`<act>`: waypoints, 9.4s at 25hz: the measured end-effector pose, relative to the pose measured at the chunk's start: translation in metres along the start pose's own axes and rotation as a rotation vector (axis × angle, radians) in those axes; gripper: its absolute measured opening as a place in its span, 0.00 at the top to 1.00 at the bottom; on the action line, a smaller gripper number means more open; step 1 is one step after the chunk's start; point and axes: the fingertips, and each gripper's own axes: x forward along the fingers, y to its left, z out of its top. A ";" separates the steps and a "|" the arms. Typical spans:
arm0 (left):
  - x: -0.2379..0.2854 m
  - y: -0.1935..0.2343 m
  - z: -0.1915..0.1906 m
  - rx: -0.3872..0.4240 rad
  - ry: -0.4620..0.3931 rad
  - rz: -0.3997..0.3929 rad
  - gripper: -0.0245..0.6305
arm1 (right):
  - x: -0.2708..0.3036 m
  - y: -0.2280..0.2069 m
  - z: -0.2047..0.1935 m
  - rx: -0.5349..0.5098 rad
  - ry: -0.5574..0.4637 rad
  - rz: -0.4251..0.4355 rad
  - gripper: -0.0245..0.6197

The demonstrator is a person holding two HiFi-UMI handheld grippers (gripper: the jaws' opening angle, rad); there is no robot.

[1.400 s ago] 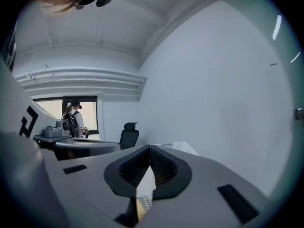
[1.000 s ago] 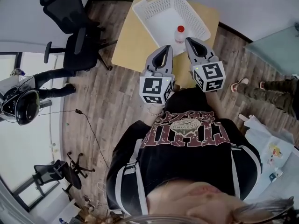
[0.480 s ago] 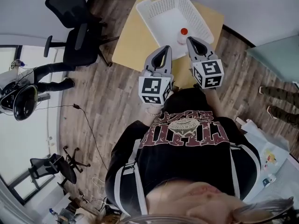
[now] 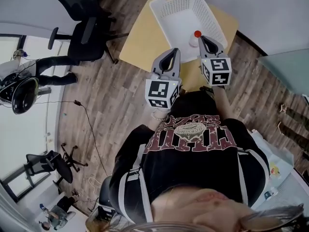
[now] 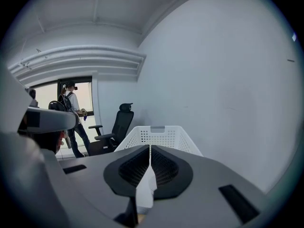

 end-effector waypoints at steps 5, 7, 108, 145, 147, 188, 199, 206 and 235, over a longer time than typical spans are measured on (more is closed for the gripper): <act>-0.005 0.009 0.001 -0.009 -0.010 0.037 0.89 | 0.012 -0.002 -0.009 -0.022 0.049 0.019 0.93; -0.007 0.013 0.002 -0.014 -0.014 0.051 0.89 | 0.017 -0.003 -0.010 -0.026 0.060 0.022 0.93; -0.039 0.038 0.000 -0.078 -0.063 0.140 0.89 | 0.034 0.011 0.039 -0.182 0.167 0.071 0.70; -0.050 0.044 -0.001 -0.089 -0.076 0.151 0.89 | -0.014 0.068 0.142 -0.240 -0.057 0.221 0.70; -0.051 0.045 -0.001 -0.090 -0.077 0.157 0.89 | -0.016 0.073 0.145 -0.246 -0.064 0.236 0.70; -0.098 0.073 -0.013 -0.121 -0.089 0.278 0.89 | -0.011 0.192 0.119 -0.328 -0.077 0.526 0.70; -0.106 0.077 -0.013 -0.123 -0.085 0.280 0.89 | 0.009 0.203 0.082 -0.318 -0.012 0.537 0.70; -0.112 0.085 -0.015 -0.126 -0.083 0.294 0.89 | 0.027 0.206 0.054 -0.291 0.038 0.532 0.70; -0.136 0.103 -0.022 -0.136 -0.073 0.348 0.89 | 0.071 0.218 -0.033 -0.314 0.183 0.494 0.70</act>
